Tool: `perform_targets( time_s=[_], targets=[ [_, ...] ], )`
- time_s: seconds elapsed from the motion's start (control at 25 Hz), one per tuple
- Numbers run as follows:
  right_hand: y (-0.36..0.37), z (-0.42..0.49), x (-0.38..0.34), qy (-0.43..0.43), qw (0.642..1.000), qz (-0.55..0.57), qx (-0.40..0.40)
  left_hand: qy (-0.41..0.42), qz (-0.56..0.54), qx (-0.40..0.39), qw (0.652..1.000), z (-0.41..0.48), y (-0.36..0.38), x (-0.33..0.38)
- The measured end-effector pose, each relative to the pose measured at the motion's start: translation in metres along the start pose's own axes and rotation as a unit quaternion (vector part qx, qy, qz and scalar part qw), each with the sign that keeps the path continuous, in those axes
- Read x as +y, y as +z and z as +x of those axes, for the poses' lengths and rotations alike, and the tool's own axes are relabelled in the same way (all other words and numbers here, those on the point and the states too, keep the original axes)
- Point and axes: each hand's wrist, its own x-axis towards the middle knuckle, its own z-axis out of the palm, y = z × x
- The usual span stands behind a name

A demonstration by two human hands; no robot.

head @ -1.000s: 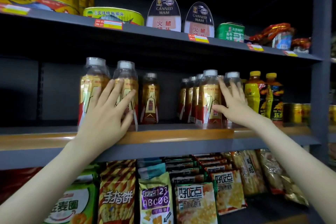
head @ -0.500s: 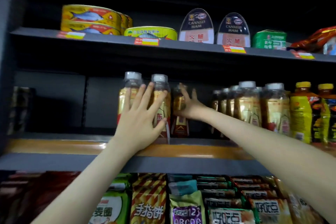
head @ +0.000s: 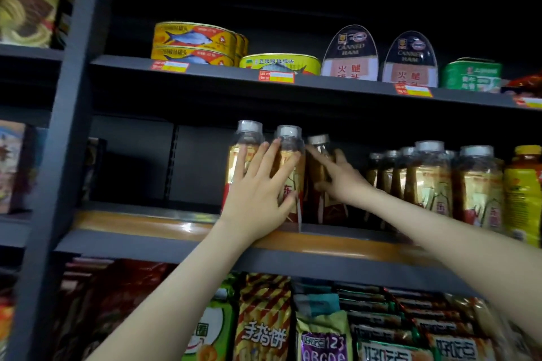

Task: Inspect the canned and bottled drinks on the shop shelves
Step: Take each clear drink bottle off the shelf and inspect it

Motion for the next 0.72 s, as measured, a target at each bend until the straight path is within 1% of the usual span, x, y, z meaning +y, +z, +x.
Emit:
perform_targets(
  time_s=[0.12, 0.2, 0.24, 0.28, 0.32, 0.36, 0.4, 0.48, 0.52, 0.56, 0.6, 0.64, 0.72],
  targets=[
    [-0.03, -0.041, -0.001, -0.06, 0.995, -0.048, 0.063, -0.005, -0.017, -0.004, 1.0, 0.0, -0.006, 0.004],
    [-0.05, -0.066, -0.005, -0.1, 0.984, -0.081, 0.125, -0.024, -0.037, 0.012, 0.999, -0.001, -0.013, 0.012],
    [-0.059, -0.079, -0.007, -0.122, 0.976, -0.09, 0.157, -0.044, -0.074, 0.025, 0.996, -0.002, -0.019, 0.021],
    [-0.065, -0.093, -0.01, -0.148, 0.967, -0.092, 0.184, -0.072, -0.148, 0.03, 0.986, -0.004, -0.027, 0.032],
    [-0.07, -0.106, -0.013, -0.176, 0.959, -0.088, 0.206, -0.105, -0.255, 0.025, 0.961, -0.004, -0.035, 0.045],
    [-0.074, -0.12, -0.015, -0.199, 0.952, -0.074, 0.222, -0.127, -0.367, 0.002, 0.921, -0.003, -0.045, 0.06],
    [-0.077, -0.133, -0.017, -0.216, 0.947, -0.053, 0.231, -0.124, -0.453, -0.02, 0.883, -0.001, -0.056, 0.074],
    [-0.082, -0.161, -0.022, -0.234, 0.945, -0.017, 0.23, -0.067, -0.551, -0.038, 0.831, -0.001, -0.074, 0.097],
    [-0.084, -0.174, -0.023, -0.23, 0.947, 0.004, 0.223, -0.036, -0.59, -0.057, 0.805, -0.004, -0.081, 0.104],
    [-0.086, -0.188, -0.023, -0.216, 0.953, 0.039, 0.21, -0.014, -0.616, -0.093, 0.782, -0.009, -0.086, 0.11],
    [-0.087, -0.203, -0.022, -0.195, 0.959, 0.085, 0.189, 0.001, -0.624, -0.128, 0.771, -0.018, -0.088, 0.114],
    [-0.084, -0.218, -0.021, -0.169, 0.964, 0.129, 0.16, 0.005, -0.618, -0.156, 0.771, -0.031, -0.089, 0.118],
    [-0.067, -0.252, -0.018, -0.114, 0.972, 0.184, 0.095, -0.019, -0.605, -0.197, 0.771, -0.071, -0.092, 0.129]
  ],
)
